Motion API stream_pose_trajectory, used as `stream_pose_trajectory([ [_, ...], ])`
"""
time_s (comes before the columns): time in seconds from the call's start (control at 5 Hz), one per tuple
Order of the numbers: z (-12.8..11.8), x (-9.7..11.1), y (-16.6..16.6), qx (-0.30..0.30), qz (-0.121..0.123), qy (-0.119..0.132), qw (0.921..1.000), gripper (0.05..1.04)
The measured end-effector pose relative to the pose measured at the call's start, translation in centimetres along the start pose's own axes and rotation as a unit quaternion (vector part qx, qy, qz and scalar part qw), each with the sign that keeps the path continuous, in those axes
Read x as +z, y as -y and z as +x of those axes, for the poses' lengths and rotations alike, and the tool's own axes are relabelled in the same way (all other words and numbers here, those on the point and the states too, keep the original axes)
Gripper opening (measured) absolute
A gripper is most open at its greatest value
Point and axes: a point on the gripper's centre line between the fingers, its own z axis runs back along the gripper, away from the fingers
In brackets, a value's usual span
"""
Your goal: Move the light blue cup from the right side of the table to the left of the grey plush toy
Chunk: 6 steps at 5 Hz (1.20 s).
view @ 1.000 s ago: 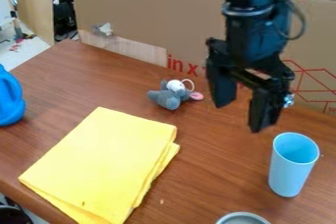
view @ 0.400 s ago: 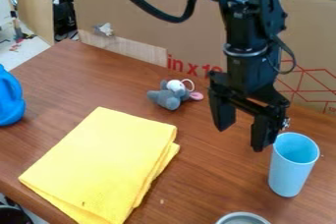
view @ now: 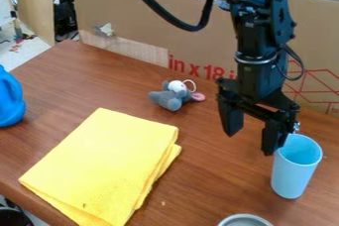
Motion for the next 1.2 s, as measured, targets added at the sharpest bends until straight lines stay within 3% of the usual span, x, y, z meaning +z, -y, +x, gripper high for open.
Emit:
stream_pose_trajectory([
  [0.4,0.3,-0.1,0.8,0.006,-0.025,0.01,0.9996,1.003],
  [0.8,1.1,-0.7,1.0,0.019,-0.034,0.013,0.9992,1.003],
  [1.0,1.8,-0.6,1.3,0.031,-0.045,0.033,0.998,1.003],
  [1.2,2.0,-1.1,1.3,0.041,-0.047,0.034,0.9975,1.003],
])
